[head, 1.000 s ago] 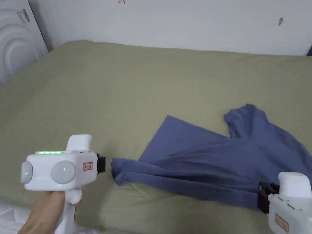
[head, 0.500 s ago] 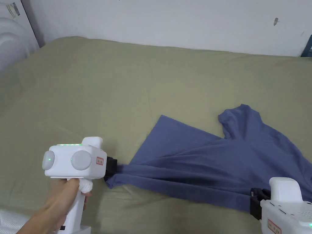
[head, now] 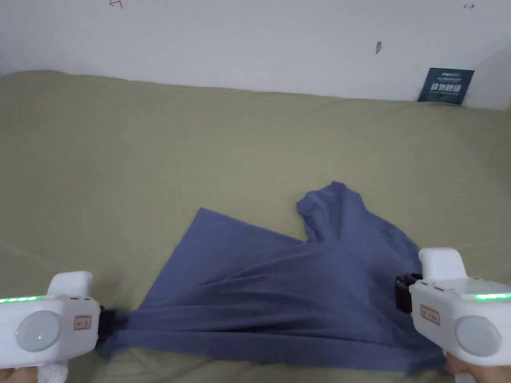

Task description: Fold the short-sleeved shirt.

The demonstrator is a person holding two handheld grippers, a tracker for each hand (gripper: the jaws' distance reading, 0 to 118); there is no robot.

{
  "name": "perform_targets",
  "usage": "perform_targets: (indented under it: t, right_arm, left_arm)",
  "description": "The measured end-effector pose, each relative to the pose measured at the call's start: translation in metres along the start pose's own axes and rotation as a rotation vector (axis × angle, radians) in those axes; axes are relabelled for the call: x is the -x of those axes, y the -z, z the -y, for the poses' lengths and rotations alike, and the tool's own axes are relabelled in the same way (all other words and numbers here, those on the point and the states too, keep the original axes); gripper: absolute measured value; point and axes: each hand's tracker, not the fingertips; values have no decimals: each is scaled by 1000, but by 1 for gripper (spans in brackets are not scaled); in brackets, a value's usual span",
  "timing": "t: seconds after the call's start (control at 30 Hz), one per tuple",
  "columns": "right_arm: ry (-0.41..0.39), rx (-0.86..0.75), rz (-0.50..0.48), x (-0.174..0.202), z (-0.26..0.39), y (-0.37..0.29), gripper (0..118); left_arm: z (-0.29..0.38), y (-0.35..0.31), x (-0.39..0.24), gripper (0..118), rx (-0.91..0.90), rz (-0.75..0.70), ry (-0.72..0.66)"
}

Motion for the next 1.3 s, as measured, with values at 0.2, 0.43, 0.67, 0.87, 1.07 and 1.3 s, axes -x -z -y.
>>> perform_targets:
  t: [0.2,0.43,0.67,0.87,1.07,1.3]
  right_arm:
    - [31,91,36,-63,-58,76,0]
    - [72,248,-26,-85,-101,151,113]
    - [-45,294,38,-75,-91,200,65]
    - [4,231,7,-66,-88,157,1]
    - [29,43,36,-69,-109,47,1]
    - [10,-177,92,-86,-139,-81,1]
  left_arm:
    - [-2,6,3,3,4,3,7]
    - [-6,8,6,3,1,23,-11]
    - [-7,17,17,3,2,39,-31]
    - [-12,19,22,3,16,32,-10]
    - [-26,-13,23,3,-18,28,35]
    - [-76,-109,-12,3,-222,78,83]
